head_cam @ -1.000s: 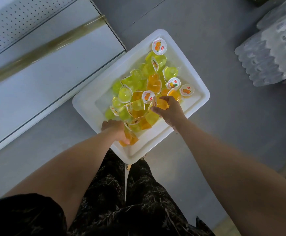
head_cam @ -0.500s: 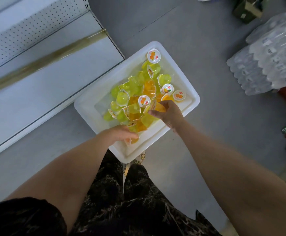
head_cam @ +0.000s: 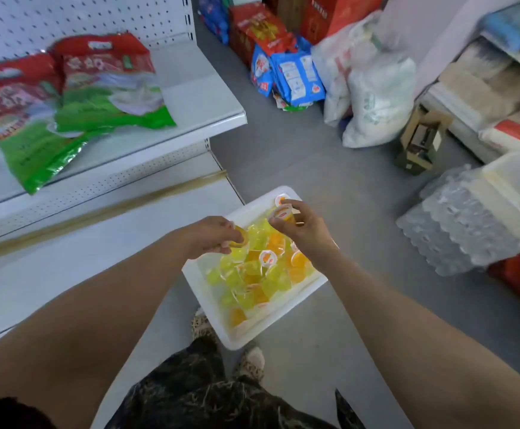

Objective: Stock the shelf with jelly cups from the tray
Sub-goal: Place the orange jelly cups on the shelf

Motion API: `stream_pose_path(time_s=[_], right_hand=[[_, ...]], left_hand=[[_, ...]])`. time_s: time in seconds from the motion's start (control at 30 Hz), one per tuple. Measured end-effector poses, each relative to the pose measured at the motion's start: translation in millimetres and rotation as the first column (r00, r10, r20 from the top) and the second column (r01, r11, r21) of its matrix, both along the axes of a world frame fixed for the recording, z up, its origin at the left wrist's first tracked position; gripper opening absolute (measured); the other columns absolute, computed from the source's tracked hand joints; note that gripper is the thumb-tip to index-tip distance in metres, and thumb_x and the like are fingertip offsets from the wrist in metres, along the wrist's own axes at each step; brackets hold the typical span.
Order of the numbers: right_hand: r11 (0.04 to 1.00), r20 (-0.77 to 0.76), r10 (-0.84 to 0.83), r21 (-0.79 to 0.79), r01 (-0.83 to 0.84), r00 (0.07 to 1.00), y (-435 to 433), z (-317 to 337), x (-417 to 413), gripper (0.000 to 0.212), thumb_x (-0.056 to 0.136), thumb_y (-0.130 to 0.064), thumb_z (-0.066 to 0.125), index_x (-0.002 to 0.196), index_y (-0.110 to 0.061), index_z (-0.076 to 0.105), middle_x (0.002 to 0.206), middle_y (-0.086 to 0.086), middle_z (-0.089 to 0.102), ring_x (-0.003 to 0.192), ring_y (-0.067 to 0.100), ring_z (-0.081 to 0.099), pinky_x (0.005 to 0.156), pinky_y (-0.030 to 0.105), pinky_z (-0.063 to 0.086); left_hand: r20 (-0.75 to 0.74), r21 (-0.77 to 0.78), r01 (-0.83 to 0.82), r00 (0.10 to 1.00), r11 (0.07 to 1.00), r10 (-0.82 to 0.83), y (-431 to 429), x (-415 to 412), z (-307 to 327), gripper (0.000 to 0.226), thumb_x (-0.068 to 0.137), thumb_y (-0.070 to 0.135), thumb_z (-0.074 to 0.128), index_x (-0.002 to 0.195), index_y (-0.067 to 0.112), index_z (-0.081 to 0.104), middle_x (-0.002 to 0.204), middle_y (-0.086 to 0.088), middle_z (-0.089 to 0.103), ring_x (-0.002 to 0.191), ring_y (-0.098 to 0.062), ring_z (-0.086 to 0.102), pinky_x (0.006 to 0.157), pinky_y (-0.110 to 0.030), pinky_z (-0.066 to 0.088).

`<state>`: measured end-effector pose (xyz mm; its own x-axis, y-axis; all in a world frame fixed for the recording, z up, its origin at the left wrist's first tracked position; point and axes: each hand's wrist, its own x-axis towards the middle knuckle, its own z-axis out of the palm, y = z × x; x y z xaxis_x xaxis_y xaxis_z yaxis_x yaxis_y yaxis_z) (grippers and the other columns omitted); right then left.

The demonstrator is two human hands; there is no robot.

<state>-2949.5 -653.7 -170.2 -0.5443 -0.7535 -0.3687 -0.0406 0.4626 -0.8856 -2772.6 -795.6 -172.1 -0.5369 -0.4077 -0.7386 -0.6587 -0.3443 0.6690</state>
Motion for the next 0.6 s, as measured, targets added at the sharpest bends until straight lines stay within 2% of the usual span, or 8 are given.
stream_pose_path(time_s=[0.07, 0.13, 0.23, 0.3, 0.4, 0.47, 0.53, 0.6], right_hand=[[0.997, -0.048, 0.023, -0.079, -0.027, 0.999, -17.1, 35.2, 3.0, 0.054, 0.064, -0.047, 0.086, 0.111, -0.035, 0.063, 0.098, 0.000, 0.072, 0.086, 0.015, 0.069, 0.073, 0.029, 0.054], [0.990, -0.074, 0.049, -0.126, -0.058, 0.996, -35.3, 61.1, 0.2, 0.053, 0.069, -0.036, 0.087, 0.113, -0.025, 0.059, 0.101, 0.003, 0.072, 0.088, 0.015, 0.069, 0.074, 0.028, 0.054], [0.967, -0.140, 0.095, -0.221, -0.124, 0.986, -66.3, 127.0, 12.3, 0.049, 0.075, -0.028, 0.084, 0.113, -0.021, 0.055, 0.101, 0.002, 0.071, 0.088, 0.013, 0.068, 0.068, 0.017, 0.053], [0.940, -0.203, 0.112, -0.297, -0.170, 0.973, -89.0, 171.7, 24.4, 0.050, 0.074, -0.028, 0.085, 0.112, -0.018, 0.055, 0.102, 0.002, 0.070, 0.086, 0.011, 0.068, 0.066, 0.015, 0.052], [0.887, -0.279, 0.143, -0.389, -0.248, 0.950, -120.8, 236.7, 53.3, 0.053, 0.071, -0.030, 0.087, 0.111, -0.016, 0.056, 0.100, 0.002, 0.070, 0.082, 0.011, 0.068, 0.064, 0.018, 0.052], [0.848, -0.315, 0.154, -0.444, -0.289, 0.936, -143.9, 275.7, 77.5, 0.059, 0.066, -0.032, 0.089, 0.111, -0.013, 0.057, 0.101, 0.005, 0.071, 0.082, 0.012, 0.070, 0.068, 0.025, 0.056], [0.808, -0.325, 0.177, -0.490, -0.326, 0.929, -165.4, 313.7, 108.8, 0.059, 0.068, -0.029, 0.089, 0.114, -0.010, 0.057, 0.103, 0.008, 0.070, 0.077, 0.006, 0.069, 0.066, 0.022, 0.055], [0.774, -0.378, 0.178, -0.516, -0.367, 0.908, -188.4, 344.3, 141.5, 0.067, 0.061, -0.041, 0.090, 0.113, -0.014, 0.059, 0.104, 0.005, 0.070, 0.082, 0.009, 0.070, 0.071, 0.027, 0.057]], left_hand=[[-0.037, -0.108, -0.016, 0.999, 0.994, 0.012, -13.7, 5.9, 48.9, 0.021, 0.082, 0.004, 0.072, 0.082, 0.012, 0.053, 0.082, -0.009, 0.052, 0.075, -0.017, 0.058, 0.084, -0.029, 0.057], [-0.083, -0.209, -0.006, 0.996, 0.978, -0.011, -28.8, 7.3, 87.4, 0.021, 0.082, 0.005, 0.071, 0.079, 0.012, 0.052, 0.082, -0.009, 0.052, 0.074, -0.015, 0.058, 0.079, -0.026, 0.057], [-0.111, -0.394, -0.012, 0.993, 0.919, -0.035, -54.0, 26.4, 161.3, 0.018, 0.083, 0.009, 0.073, 0.094, 0.003, 0.061, 0.091, -0.011, 0.059, 0.077, -0.015, 0.061, 0.071, -0.022, 0.057], [-0.092, -0.503, 0.011, 0.994, 0.864, -0.066, -71.6, 44.7, 213.2, 0.036, 0.080, 0.020, 0.078, 0.105, -0.002, 0.064, 0.096, -0.011, 0.066, 0.082, -0.017, 0.065, 0.079, -0.028, 0.058], [-0.041, -0.638, 0.032, 0.996, 0.769, -0.076, -92.4, 84.8, 286.0, 0.053, 0.073, 0.037, 0.084, 0.104, -0.003, 0.068, 0.100, -0.015, 0.073, 0.083, -0.020, 0.072, 0.083, -0.033, 0.059], [-0.023, -0.726, 0.013, 0.999, 0.688, -0.043, -103.2, 117.4, 328.1, 0.052, 0.070, 0.042, 0.085, 0.100, 0.002, 0.071, 0.100, -0.015, 0.073, 0.085, -0.024, 0.073, 0.086, -0.037, 0.059], [-0.018, -0.781, -0.004, 1.000, 0.625, -0.016, -110.1, 152.8, 365.3, 0.047, 0.071, 0.043, 0.084, 0.097, 0.006, 0.070, 0.099, -0.010, 0.072, 0.086, -0.023, 0.073, 0.087, -0.034, 0.058], [-0.030, -0.806, -0.032, 0.999, 0.591, 0.014, -120.9, 190.6, 393.4, 0.043, 0.073, 0.042, 0.083, 0.096, 0.009, 0.069, 0.097, -0.004, 0.070, 0.085, -0.019, 0.071, 0.082, -0.029, 0.058]])
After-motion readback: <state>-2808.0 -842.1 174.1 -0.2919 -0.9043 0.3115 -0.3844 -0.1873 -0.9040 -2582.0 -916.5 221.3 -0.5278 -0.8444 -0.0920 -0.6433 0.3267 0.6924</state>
